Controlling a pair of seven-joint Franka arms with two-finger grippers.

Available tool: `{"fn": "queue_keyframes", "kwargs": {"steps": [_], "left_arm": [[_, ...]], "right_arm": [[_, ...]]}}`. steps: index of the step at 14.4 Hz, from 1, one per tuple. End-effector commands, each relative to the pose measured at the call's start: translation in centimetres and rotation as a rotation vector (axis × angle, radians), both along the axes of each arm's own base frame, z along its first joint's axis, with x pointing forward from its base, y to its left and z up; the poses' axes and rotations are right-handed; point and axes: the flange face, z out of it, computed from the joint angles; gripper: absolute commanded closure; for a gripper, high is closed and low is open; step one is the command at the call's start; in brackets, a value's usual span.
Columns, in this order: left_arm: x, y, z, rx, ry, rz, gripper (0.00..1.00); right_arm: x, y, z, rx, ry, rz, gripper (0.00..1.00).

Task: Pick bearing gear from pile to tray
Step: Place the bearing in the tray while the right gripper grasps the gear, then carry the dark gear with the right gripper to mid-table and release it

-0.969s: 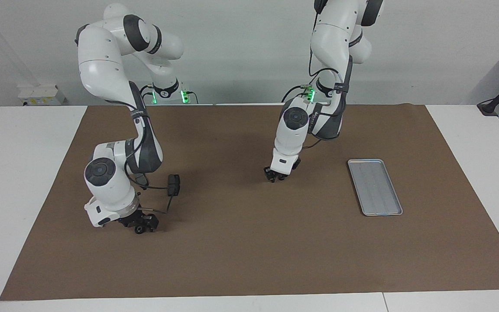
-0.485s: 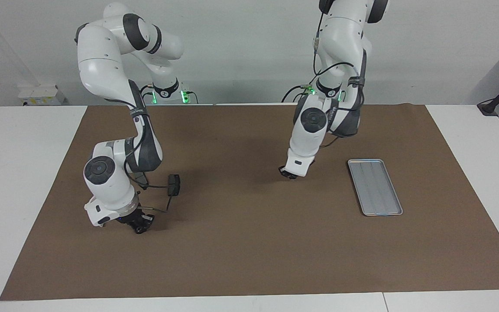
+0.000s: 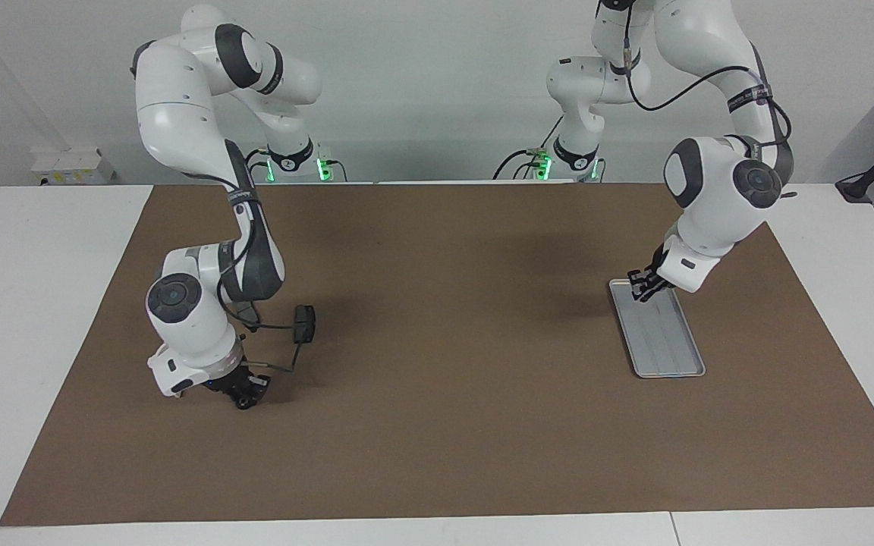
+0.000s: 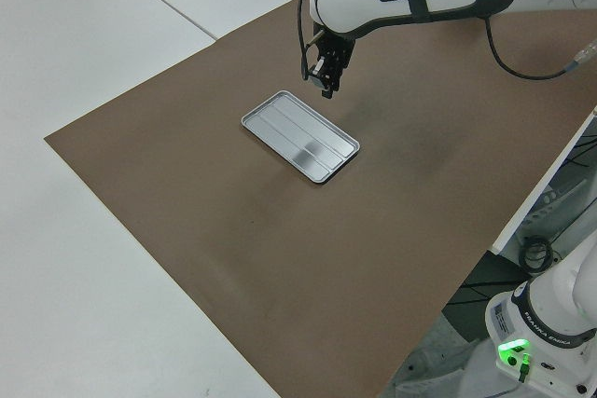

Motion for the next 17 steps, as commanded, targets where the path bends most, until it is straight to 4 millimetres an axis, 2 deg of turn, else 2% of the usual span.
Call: {"fn": "queue_keyframes", "kwargs": {"steps": [1,3,4,6,7,8,10,11,12,13,15,16,17], "left_arm": [[-1.5,1.4,-3.3,-0.009,-0.036,-0.047,1.0],[-2.1,3.2,-4.7,-0.012,-0.035,-0.081,1.0],[-2.5,4.0,-5.4,-0.013,-0.031,-0.087,1.0],[-3.2,4.0,-6.4,-0.014,-0.016,-0.089,1.0],[-3.6,4.1,-6.9,-0.013,-0.016,-0.087,1.0],[-3.7,4.1,-7.3,-0.011,-0.025,-0.086,1.0],[-4.0,4.1,-7.8,-0.011,-0.019,-0.085,1.0],[-4.1,4.0,-8.0,-0.011,-0.019,-0.085,1.0],[-4.2,4.0,-8.1,-0.011,-0.019,-0.088,1.0],[-4.3,4.0,-8.3,-0.01,-0.017,-0.09,1.0],[-4.4,3.9,-8.5,-0.008,-0.025,-0.091,1.0],[-4.6,3.9,-8.9,-0.009,-0.019,-0.092,1.0],[-4.8,4.0,-9.1,-0.008,-0.019,-0.089,1.0]], "right_arm": [[-0.8,0.7,4.1,-0.042,0.055,0.043,1.0],[-2.0,5.0,10.0,-0.056,0.093,0.073,1.0],[-3.2,8.2,12.7,-0.039,0.119,0.081,1.0],[-5.7,16.0,17.3,0.019,0.162,-0.037,1.0],[-6.9,21.5,19.1,0.03,0.146,-0.119,1.0],[-8.2,25.7,19.3,0.036,0.128,-0.206,1.0],[-10.4,32.8,19.9,0.117,0.078,-0.354,1.0],[-12.0,36.4,19.3,0.135,0.069,-0.374,1.0],[-13.0,39.2,18.2,0.151,0.064,-0.4,1.0],[-13.5,40.9,16.0,0.134,0.071,-0.426,1.0],[-15.4,45.8,9.3,0.068,0.04,-0.407,1.0],[-15.2,47.4,6.8,0.086,-0.018,-0.424,1.0],[-14.9,47.5,4.5,0.103,-0.037,-0.44,1.0]]}}
